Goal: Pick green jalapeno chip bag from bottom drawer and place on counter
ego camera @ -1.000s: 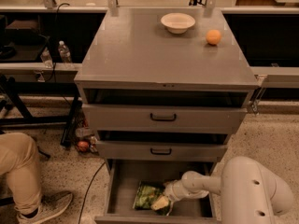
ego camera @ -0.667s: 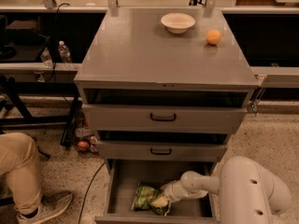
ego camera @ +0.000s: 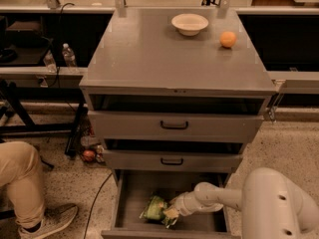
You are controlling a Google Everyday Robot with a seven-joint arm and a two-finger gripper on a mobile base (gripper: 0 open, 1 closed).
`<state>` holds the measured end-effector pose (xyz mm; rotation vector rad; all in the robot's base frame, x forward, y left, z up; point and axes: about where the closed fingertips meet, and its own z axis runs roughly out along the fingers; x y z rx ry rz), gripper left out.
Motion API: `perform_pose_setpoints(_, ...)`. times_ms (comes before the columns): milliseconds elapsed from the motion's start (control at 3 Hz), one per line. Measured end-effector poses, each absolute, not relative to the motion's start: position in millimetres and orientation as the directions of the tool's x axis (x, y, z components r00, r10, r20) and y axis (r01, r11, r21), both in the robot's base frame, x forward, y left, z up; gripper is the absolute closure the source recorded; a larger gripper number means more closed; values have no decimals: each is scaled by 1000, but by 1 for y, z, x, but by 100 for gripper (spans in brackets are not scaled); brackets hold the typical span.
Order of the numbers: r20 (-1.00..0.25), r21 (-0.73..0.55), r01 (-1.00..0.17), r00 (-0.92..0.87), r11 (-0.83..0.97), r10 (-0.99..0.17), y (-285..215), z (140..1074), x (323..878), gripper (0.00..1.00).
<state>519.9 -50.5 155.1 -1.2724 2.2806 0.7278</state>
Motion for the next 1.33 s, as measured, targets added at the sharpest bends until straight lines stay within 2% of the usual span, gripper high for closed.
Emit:
perform_pose_setpoints(333,-708,228,-901,-413,369,-572,-56,211,516,100)
perform_pose_setpoints(667,-785,206,-934,-336,292,-520,-101,285,494,100)
perform_pose_setpoints(1000,-790,199,-934,-332,297,-516,-103,289,492,100)
perform_pose_setpoints(1333,-829,134,-932,-292,337,-476,-123,331,477,100)
